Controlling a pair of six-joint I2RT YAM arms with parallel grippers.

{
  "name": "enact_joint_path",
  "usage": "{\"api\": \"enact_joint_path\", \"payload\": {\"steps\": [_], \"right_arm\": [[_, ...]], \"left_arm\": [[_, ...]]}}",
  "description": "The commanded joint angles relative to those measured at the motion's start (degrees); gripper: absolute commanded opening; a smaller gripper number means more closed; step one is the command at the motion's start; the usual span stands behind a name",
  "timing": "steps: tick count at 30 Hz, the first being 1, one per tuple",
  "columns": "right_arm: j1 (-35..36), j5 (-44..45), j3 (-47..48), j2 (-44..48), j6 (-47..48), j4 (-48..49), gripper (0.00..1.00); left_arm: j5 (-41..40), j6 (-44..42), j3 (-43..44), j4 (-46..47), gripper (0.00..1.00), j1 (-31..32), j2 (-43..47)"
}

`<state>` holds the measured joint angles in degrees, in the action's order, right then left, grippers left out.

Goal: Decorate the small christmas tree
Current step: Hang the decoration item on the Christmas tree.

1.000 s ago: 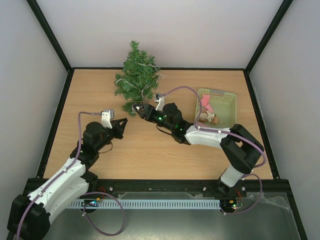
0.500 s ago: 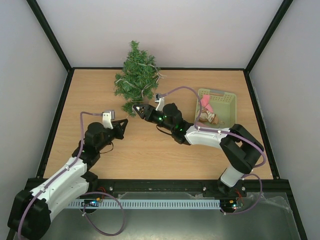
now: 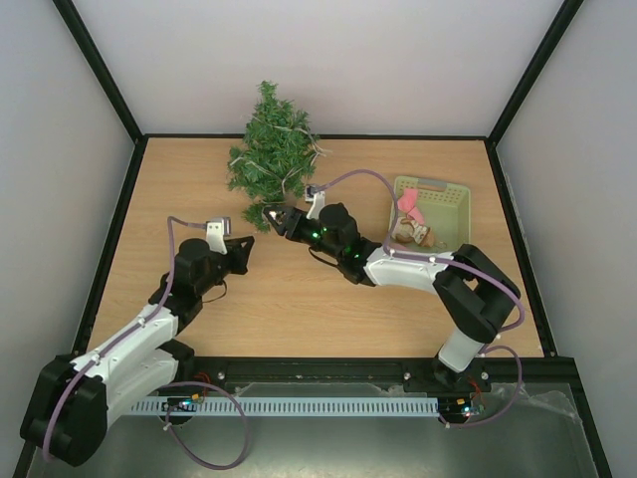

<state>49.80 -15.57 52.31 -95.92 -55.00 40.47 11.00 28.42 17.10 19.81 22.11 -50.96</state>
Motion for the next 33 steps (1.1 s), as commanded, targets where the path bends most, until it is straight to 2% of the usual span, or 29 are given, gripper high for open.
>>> {"api": "enact_joint_path", "payload": {"steps": [1,15,24,33], "right_arm": [[0.3,2.0,1.9,-0.8,2.4,-1.0,0.4],[0.3,3.8,2.0,-1.7,5.7,-0.6,0.4],[0.4,4.1,-3.6,-1.3,6.0,5.8,0.4],[0.4,3.4,-4.7,-0.8,7.1,7.5,0.4]], "left_arm": [[0.7,-1.6,2.1,3.1,0.02,-0.6,-0.8],[1.8,-2.0,3.4,4.8,0.02,-0.9,-4.4],[2.2,-2.4,4.6,5.4,0.02,-1.3,-4.7],[2.7,-2.4,4.2,5.5,0.02,-1.4,-4.9]]}}
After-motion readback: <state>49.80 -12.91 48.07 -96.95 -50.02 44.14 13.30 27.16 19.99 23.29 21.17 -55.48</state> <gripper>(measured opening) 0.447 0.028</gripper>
